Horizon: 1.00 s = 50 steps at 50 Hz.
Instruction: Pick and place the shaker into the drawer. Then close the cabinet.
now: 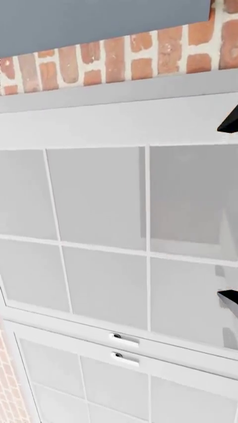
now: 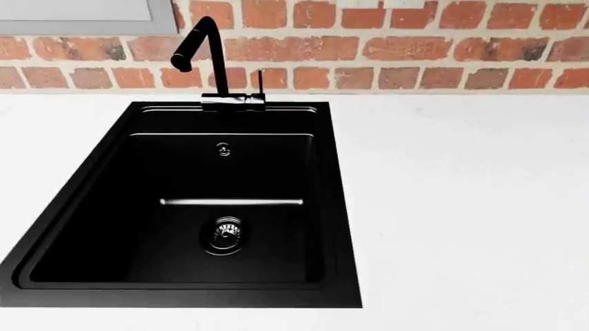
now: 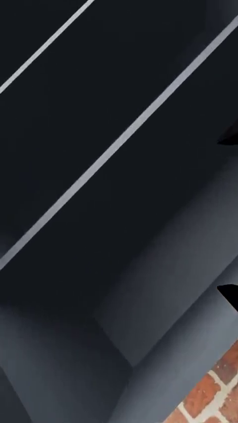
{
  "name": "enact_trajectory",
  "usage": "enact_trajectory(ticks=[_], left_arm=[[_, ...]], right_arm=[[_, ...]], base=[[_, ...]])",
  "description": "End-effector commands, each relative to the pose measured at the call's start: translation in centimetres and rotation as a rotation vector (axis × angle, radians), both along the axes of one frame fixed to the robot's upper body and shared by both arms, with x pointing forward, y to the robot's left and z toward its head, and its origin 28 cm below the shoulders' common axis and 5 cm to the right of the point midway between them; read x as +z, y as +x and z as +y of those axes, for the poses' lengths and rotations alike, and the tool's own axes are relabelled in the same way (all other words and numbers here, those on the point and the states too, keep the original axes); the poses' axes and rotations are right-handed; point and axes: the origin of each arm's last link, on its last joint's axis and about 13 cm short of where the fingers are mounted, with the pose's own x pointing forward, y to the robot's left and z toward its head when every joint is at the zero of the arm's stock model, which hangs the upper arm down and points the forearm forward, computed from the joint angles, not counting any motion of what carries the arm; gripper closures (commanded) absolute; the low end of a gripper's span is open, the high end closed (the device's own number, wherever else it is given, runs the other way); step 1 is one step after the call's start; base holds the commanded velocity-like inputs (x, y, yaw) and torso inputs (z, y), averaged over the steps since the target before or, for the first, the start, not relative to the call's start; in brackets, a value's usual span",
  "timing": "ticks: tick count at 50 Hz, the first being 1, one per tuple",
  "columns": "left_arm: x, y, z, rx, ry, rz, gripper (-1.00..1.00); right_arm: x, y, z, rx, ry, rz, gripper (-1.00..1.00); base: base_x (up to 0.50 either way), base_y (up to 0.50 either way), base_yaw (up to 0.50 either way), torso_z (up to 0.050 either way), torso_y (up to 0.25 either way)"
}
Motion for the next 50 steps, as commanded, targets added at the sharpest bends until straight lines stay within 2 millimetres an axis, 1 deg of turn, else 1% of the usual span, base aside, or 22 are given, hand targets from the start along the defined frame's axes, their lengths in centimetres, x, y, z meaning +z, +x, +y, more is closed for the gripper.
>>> enact_trajectory(ticks=[1, 3, 6, 8, 9, 11, 15, 16, 18, 21, 25, 30, 33, 35, 37, 41, 45, 48, 50], left_arm=[[0.1, -0.4, 0.0, -0.001, -0.014, -0.015, -1.00], [0.4, -0.6, 0.0, 0.001, -0.024, -0.018, -1.00], [2.2, -1.5, 0.0, 0.000, -0.077, -0.054, -1.00], [4.6, -2.9, -0.5, -0.041, -0.096, -0.117, -1.00], [6.1, -4.0, -0.9, -0.069, -0.099, -0.170, -1.00], [9.5, -6.2, -2.1, -0.130, -0.064, -0.270, -1.00], [15.1, -10.0, -4.4, -0.274, -0.008, -0.452, -1.00], [16.2, -10.4, -4.9, -0.312, -0.001, -0.487, -1.00], [17.0, -10.3, -6.1, -0.377, 0.034, -0.543, -1.00], [17.8, -10.4, -8.2, -0.481, 0.105, -0.608, -1.00], [18.4, -10.0, -11.1, -0.642, 0.183, -0.609, -1.00], [19.4, -8.1, -14.9, -0.824, 0.251, -0.511, -1.00], [19.8, -7.2, -16.7, -0.883, 0.313, -0.464, -1.00], [20.1, -6.5, -17.9, -0.909, 0.344, -0.434, -1.00], [20.5, -5.7, -19.1, -0.929, 0.375, -0.405, -1.00], [21.1, -3.7, -21.3, -0.947, 0.427, -0.325, -1.00], [21.5, -1.2, -23.3, -0.945, 0.482, -0.232, -1.00], [21.6, 0.4, -24.3, -0.938, 0.499, -0.183, -1.00], [21.6, 1.6, -24.9, -0.933, 0.503, -0.157, -1.00]], right_arm=[[0.1, -0.5, -0.2, 0.018, 0.036, -0.017, -1.00], [0.1, -0.6, -0.2, 0.014, 0.043, -0.017, -1.00], [0.3, -0.8, -0.2, 0.004, 0.053, -0.023, -1.00], [0.5, -0.9, -0.2, -0.002, 0.056, -0.028, -1.00], [0.6, -0.9, -0.2, -0.004, 0.057, -0.029, -1.00], [0.5, -0.9, -0.2, -0.003, 0.066, -0.030, -1.00], [0.1, -0.7, -0.4, 0.000, 0.091, -0.022, -1.00], [0.0, -0.6, -0.5, -0.001, 0.096, -0.019, -1.00], [-0.1, -0.5, -0.6, -0.001, 0.106, -0.016, -1.00], [-0.5, -0.3, -0.8, -0.002, 0.124, -0.008, -1.00], [-1.2, -0.2, -1.3, -0.017, 0.151, 0.006, -1.00], [-2.4, -0.9, -2.7, -0.073, 0.204, 0.019, -1.00], [-4.0, -1.8, -4.1, -0.141, 0.253, 0.030, -1.00], [-5.7, -3.1, -5.2, -0.189, 0.289, 0.042, -1.00], [-7.1, -4.7, -6.2, -0.238, 0.314, 0.047, -1.00], [-8.8, -8.3, -7.3, -0.311, 0.336, 0.033, -1.00], [-12.8, -11.8, -8.2, -0.396, 0.373, 0.021, -1.00], [-15.5, -14.4, -7.9, -0.457, 0.403, 0.026, -1.00], [-15.6, -14.1, -8.0, -0.491, 0.412, 0.032, -1.00]], base=[[0.00, 0.00, 0.00, 0.000, 0.000], [0.00, 0.00, 0.00, 0.000, 0.000], [0.00, 0.00, 0.00, 0.000, 0.000], [0.00, 0.00, 0.00, 0.000, 0.000], [0.00, 0.00, 0.00, 0.000, 0.000], [0.00, 0.00, 0.00, 0.000, 0.000], [0.00, 0.00, 0.00, 0.000, 0.000], [0.00, 0.00, 0.00, 0.000, 0.000], [0.00, 0.00, 0.00, 0.000, 0.000], [0.00, 0.00, 0.00, 0.000, 0.000], [0.00, 0.00, 0.00, 0.000, 0.000], [0.00, 0.00, 0.00, 0.000, 0.000], [0.00, 0.00, 0.00, 0.000, 0.000], [0.00, 0.00, 0.00, 0.000, 0.000], [0.00, 0.00, 0.00, 0.000, 0.000], [0.00, 0.00, 0.00, 0.000, 0.000], [0.00, 0.00, 0.00, 0.000, 0.000], [0.00, 0.00, 0.00, 0.000, 0.000], [0.00, 0.00, 0.00, 0.000, 0.000]])
